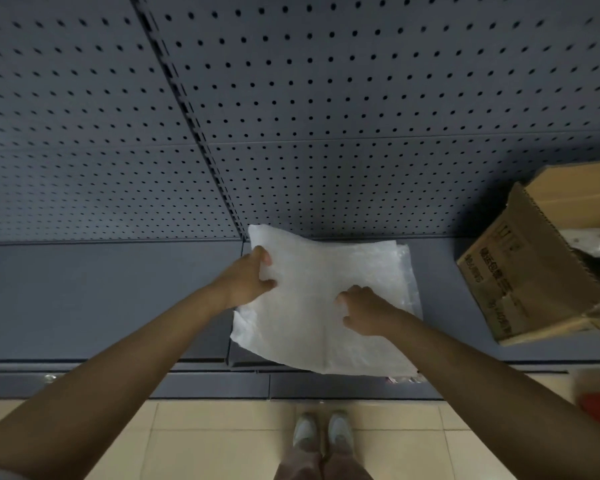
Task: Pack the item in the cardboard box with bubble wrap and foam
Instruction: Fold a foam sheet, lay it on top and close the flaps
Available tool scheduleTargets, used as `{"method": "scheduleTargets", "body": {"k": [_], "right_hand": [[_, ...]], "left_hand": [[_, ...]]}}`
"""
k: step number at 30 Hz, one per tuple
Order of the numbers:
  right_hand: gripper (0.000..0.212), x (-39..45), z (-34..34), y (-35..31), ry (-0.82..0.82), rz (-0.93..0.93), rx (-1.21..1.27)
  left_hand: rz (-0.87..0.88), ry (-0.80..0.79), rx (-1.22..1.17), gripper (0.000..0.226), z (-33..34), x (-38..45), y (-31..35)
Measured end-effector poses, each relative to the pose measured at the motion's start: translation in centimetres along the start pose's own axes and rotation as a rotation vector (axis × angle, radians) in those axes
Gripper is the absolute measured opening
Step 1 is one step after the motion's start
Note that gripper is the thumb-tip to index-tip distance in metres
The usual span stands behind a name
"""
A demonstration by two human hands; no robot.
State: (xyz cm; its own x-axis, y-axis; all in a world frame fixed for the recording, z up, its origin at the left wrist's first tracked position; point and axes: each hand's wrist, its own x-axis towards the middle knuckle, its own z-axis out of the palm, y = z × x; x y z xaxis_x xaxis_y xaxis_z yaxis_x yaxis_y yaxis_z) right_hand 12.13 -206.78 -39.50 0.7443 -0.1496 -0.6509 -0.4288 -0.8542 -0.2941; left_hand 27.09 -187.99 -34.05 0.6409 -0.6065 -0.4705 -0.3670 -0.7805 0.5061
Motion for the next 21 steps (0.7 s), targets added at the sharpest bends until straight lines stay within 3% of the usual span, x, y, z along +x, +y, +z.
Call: {"method": "scheduleTargets", "body": {"k": [5, 10, 13, 17, 19, 21], "right_hand": [[0.049, -1.8, -0.9, 4.8, 0.081, 0.130, 0.088], [0.039, -3.8, -1.0, 9.7, 0.274, 0.397, 0.163], [0.038, -5.1, -0.2, 11.9, 0.187, 0.440, 0.272], [0.036, -5.6, 0.4, 13.1, 0.301, 0.403, 0.422], [0.038, -5.8, 0.5, 13.5, 0.464, 0.537, 0.581], [0.052, -6.3, 1.2, 14.3, 0.570, 0.674, 0.851]], "left_hand": [[0.261, -0.077, -0.181, 0.067, 3.0, 0.3, 6.6], [0.380, -0.108, -0.343, 0.065, 6.6, 1.2, 11.5], [0.422, -0.123, -0.374, 0.060, 9.0, 1.5, 13.8], [0.508, -0.157, -0.249, 0.061, 13.1, 2.3, 14.6], [0.530, -0.184, -0.105, 0.065, 15.3, 2.8, 14.3], [0.527, -0.243, 0.097, 0.064, 17.2, 3.2, 13.7]]}}
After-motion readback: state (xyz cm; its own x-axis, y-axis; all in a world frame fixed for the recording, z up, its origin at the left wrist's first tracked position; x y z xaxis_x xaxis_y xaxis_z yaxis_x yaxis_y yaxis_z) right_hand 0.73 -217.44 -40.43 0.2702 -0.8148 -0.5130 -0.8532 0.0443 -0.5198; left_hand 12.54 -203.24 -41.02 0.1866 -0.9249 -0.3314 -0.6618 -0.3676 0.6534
